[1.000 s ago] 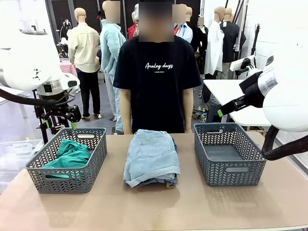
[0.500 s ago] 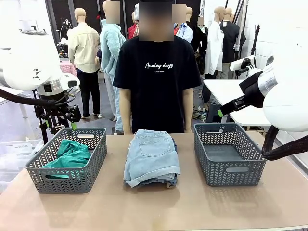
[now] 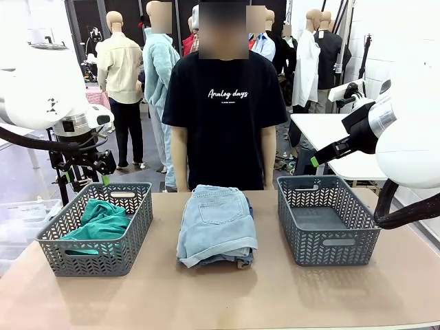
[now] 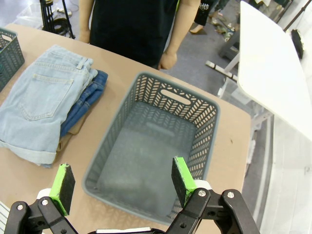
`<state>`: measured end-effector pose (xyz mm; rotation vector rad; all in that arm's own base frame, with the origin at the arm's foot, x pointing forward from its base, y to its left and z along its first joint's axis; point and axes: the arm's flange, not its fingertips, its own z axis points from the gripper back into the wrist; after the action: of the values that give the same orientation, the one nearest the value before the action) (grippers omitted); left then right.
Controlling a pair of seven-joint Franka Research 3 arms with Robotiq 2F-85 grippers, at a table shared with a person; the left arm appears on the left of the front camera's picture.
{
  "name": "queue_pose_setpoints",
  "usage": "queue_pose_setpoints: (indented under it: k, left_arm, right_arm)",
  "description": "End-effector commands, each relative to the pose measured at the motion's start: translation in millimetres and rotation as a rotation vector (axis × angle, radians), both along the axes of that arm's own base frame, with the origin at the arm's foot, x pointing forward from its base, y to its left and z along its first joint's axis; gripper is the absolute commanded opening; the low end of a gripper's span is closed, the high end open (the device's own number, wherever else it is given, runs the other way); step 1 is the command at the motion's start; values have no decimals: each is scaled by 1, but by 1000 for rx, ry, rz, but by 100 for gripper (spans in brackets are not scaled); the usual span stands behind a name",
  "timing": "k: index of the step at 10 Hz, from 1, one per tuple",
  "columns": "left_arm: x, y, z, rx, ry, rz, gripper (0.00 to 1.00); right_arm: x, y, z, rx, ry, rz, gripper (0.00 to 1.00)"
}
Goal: Sort the tops and bottoms.
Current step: Lift clothes from the center of the table with your right hand.
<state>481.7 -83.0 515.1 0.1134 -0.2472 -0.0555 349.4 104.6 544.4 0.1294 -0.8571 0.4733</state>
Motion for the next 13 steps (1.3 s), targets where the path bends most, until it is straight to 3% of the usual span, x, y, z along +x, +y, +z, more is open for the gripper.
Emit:
queue_pose_setpoints:
  k: [1, 3, 5, 8, 10, 13]
  left_arm:
    - [0, 0, 0, 0, 0, 0, 100]
    - [-7, -33, 23, -87, 8, -133, 100]
    - [-26, -50, 59, -264, 30, -278, 100]
    - [-51, -39, 108, -230, 3, -358, 100]
    - [-66, -34, 121, -205, 22, -456, 100]
    - [-61, -33, 108, -234, 74, -498, 100]
  right_arm:
    - [1, 1, -1, 11, 0, 0, 100]
    - [1, 1, -1, 11, 0, 0, 100]
    - [1, 1, -1, 11, 0, 0, 100]
    - [1, 1, -1, 11, 0, 0, 100]
    - [1, 1, -1, 11, 0, 0, 100]
    - [1, 1, -1, 11, 0, 0, 100]
